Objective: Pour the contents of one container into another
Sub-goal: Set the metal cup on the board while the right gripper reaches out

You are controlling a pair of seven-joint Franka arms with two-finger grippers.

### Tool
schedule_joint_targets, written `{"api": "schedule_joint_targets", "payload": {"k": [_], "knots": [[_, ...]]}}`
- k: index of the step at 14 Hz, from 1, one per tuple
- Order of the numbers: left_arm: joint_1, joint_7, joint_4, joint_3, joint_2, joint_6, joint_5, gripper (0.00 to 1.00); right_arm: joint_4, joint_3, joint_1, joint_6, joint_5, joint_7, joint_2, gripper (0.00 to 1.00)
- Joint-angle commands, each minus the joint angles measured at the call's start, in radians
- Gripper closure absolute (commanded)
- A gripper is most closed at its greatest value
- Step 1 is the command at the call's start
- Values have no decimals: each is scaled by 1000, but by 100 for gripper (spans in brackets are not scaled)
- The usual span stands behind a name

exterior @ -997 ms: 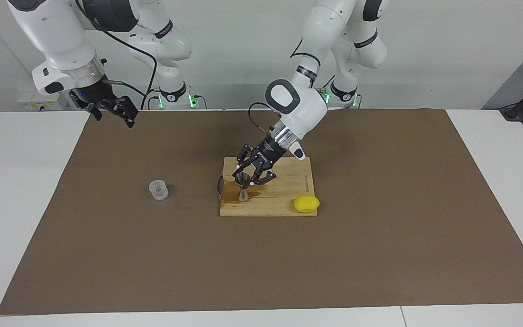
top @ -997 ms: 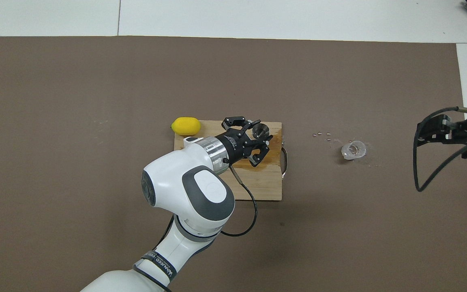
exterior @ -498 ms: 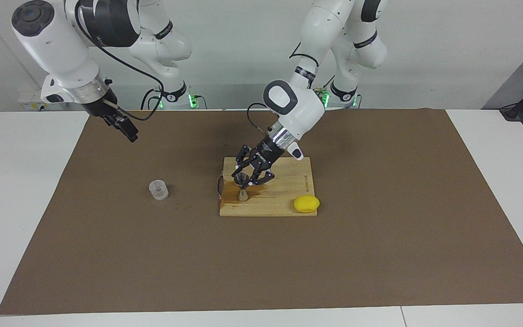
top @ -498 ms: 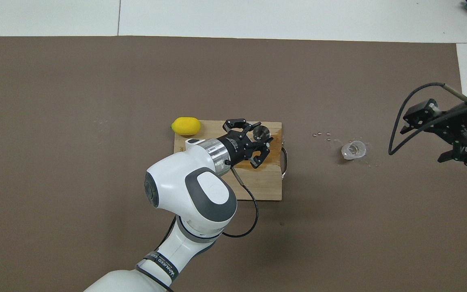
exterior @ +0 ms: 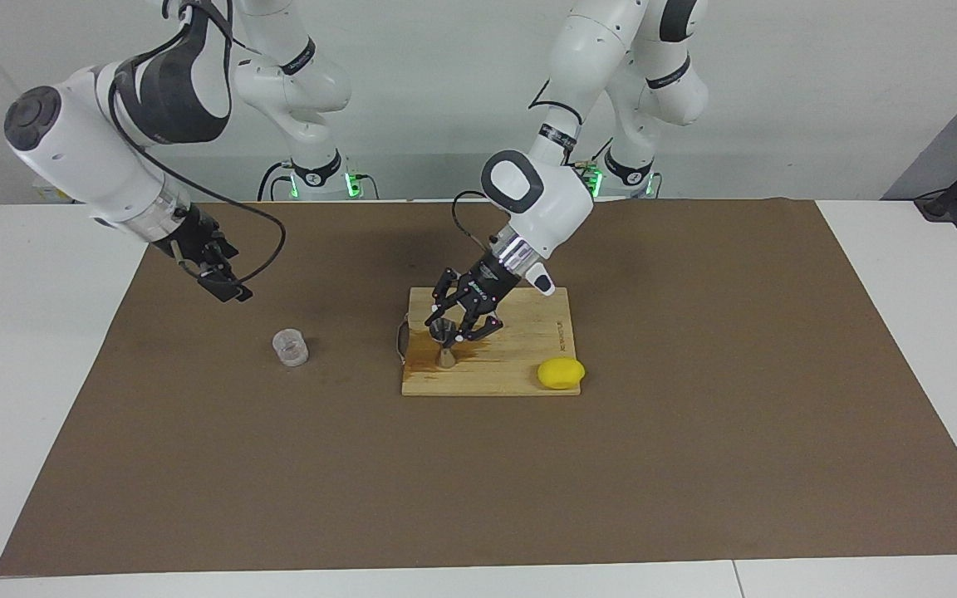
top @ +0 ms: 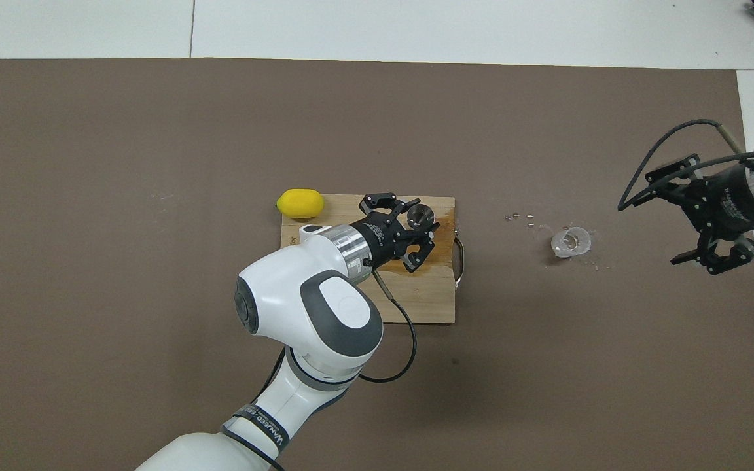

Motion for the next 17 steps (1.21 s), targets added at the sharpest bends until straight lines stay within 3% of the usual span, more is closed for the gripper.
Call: {"api": "schedule_joint_targets", "payload": {"k": [1, 3, 6, 7, 8, 9, 13, 17], "knots": [[-26, -6, -3, 18, 3, 23, -13, 85, -4, 9, -19, 65, 65, 83, 63, 0], [-26, -6, -6, 18, 3, 23, -13, 69, -22, 7, -27, 101, 128, 103, 99, 0], [-27, -6, -11, 18, 2, 23, -11, 68, -88, 7, -57, 189, 204, 103, 120, 0], [-26, -6, -11, 18, 2, 23, -11, 58, -94, 7, -57, 209, 224, 98, 129, 0], [-26, -6, -11, 18, 2, 23, -11, 33, -107, 9, -68, 221, 259, 81, 142, 0], [-26, -6, -11, 18, 0, 23, -11, 0, -143, 7, -67, 261, 295, 34, 145, 0], [-26, -6, -11, 18, -29, 22, -13, 0, -185, 9, -113, 307, 332, -93, 188, 0], [32, -9, -34, 21, -165, -4, 15, 0, -216, 9, -151, 318, 384, -196, 226, 0]]}}
